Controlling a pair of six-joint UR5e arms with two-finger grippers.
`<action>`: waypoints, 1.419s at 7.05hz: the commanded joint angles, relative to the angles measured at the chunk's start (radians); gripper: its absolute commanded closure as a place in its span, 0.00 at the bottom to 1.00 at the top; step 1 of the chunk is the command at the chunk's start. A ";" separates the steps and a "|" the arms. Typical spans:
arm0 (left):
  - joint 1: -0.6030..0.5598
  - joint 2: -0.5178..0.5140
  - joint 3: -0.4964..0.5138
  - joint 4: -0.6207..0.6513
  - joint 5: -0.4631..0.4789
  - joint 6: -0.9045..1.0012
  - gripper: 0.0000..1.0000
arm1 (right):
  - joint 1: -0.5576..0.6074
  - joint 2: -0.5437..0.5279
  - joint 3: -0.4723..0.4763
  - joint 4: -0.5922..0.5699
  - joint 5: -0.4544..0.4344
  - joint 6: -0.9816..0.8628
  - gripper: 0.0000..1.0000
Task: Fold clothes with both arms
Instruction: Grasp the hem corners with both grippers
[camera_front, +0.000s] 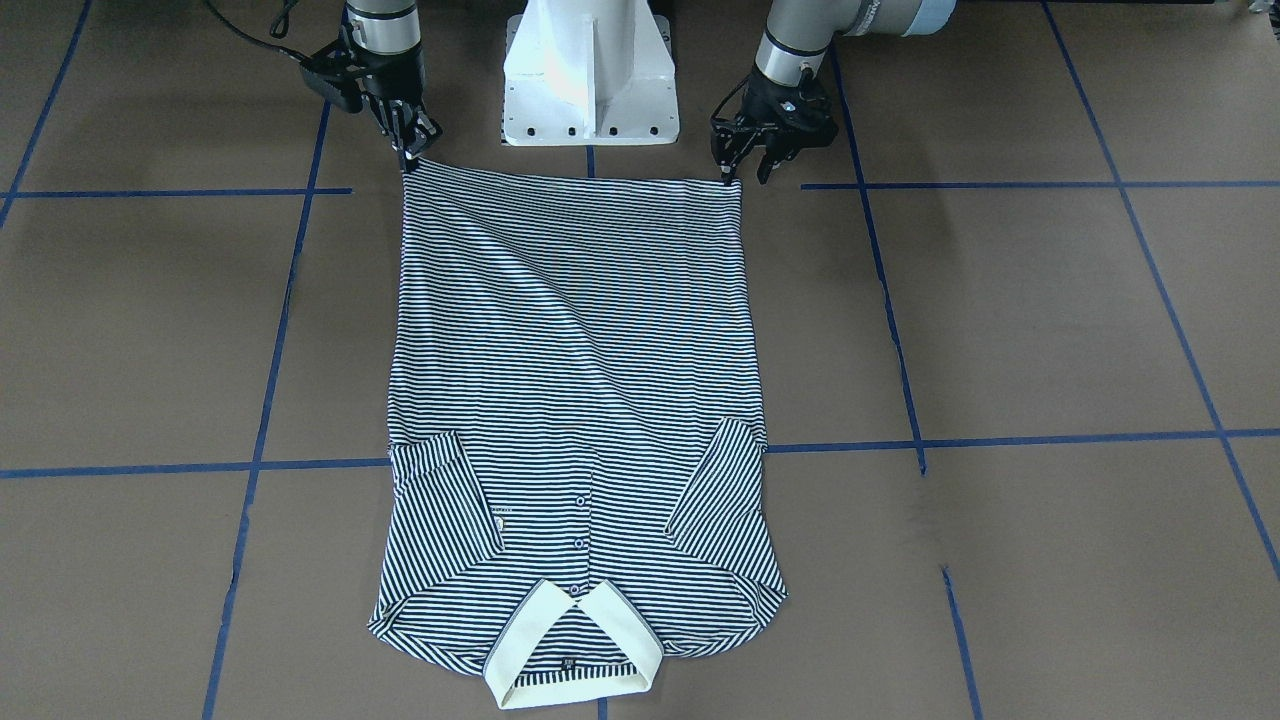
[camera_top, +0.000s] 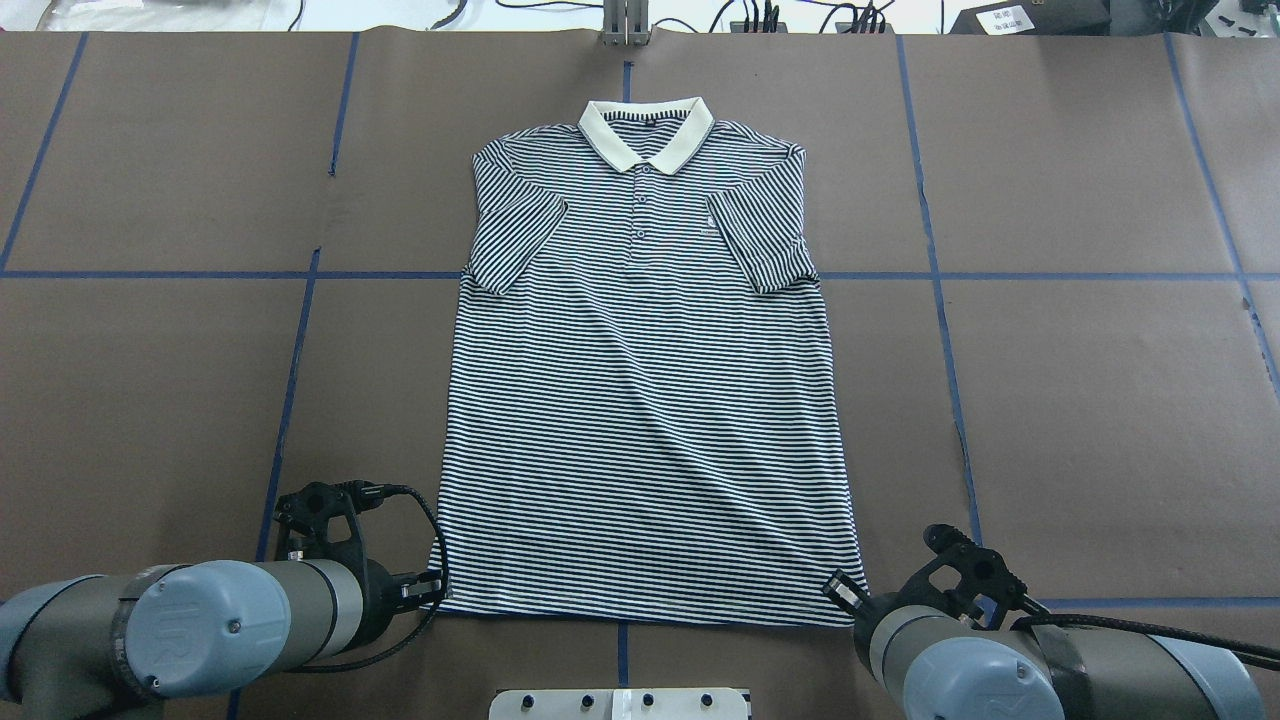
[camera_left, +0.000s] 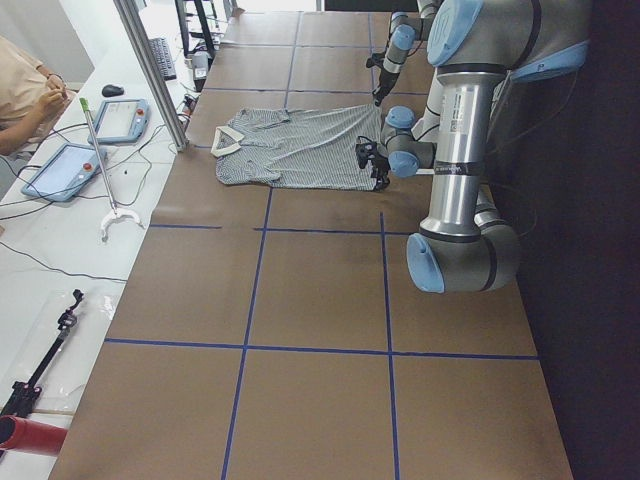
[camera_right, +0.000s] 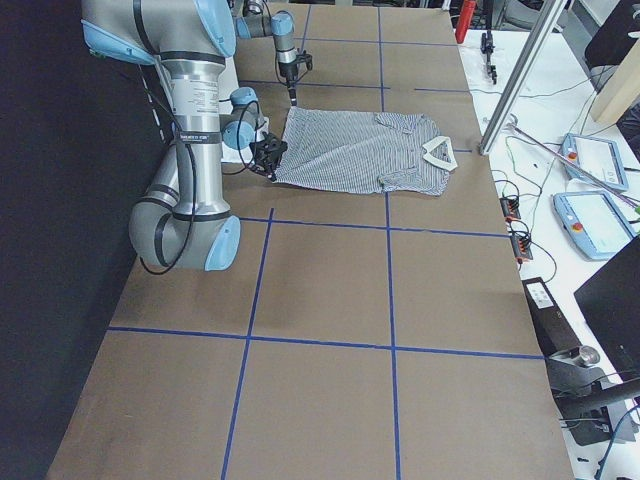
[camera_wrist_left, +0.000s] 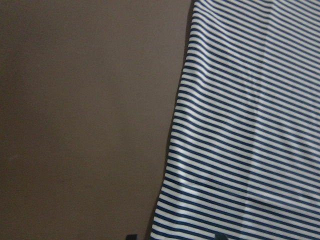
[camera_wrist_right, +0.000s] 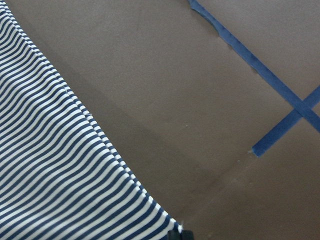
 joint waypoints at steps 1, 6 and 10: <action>0.008 -0.009 0.009 0.003 0.000 0.000 0.43 | 0.000 -0.002 0.000 -0.001 -0.001 0.000 1.00; 0.014 -0.024 0.045 0.001 0.000 0.009 0.52 | 0.000 -0.002 0.000 0.000 -0.001 -0.002 1.00; 0.014 -0.034 0.045 0.003 -0.002 0.004 1.00 | 0.000 -0.002 0.000 -0.001 -0.001 -0.002 1.00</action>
